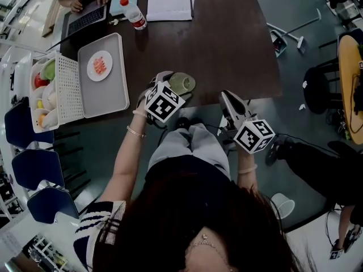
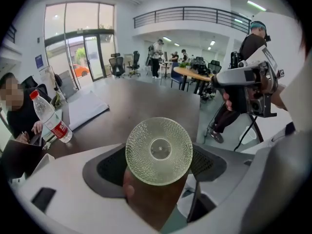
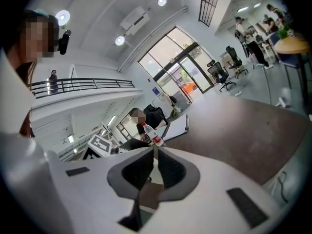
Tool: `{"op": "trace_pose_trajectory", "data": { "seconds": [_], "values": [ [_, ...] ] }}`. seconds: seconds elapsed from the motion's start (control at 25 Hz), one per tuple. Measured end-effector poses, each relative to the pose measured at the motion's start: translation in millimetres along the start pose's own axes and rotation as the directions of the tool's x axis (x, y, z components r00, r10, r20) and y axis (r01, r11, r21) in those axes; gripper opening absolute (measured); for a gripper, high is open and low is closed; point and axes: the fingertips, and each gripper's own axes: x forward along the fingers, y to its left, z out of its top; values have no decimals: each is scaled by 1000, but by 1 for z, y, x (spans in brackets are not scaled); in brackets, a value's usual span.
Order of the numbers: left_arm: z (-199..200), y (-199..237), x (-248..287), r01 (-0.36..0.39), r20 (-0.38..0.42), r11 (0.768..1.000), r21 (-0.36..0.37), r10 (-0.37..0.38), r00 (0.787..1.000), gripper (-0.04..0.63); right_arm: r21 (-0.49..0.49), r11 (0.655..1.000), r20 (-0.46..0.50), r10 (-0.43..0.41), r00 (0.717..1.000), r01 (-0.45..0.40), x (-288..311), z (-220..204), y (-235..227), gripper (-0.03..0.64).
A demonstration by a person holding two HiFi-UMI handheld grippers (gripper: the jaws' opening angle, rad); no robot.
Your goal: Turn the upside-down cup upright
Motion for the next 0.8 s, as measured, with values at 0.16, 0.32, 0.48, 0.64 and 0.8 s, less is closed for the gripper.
{"op": "trace_pose_trajectory", "data": {
  "seconds": [0.16,0.32,0.48,0.64,0.8],
  "values": [
    [-5,-3,10,11,-42,1000,7,-11,999,394,17,1000,-3,-4,1000,4,-6,-3,-4,37],
    [-13,-3,20,-1,-101,999,51,7,995,394,31,1000,-9,-5,1000,6,-8,-6,-7,38],
    [-14,-5,24,2,-131,997,75,8,991,394,42,999,-18,8,1000,-7,-8,-8,-6,38],
    [-14,-10,29,6,-154,994,109,11,988,394,48,999,-24,18,1000,-17,-7,-11,-4,38],
    [-16,-13,36,28,-192,989,143,0,981,394,56,998,-28,19,999,-17,-7,-13,-4,37]
  ]
}}
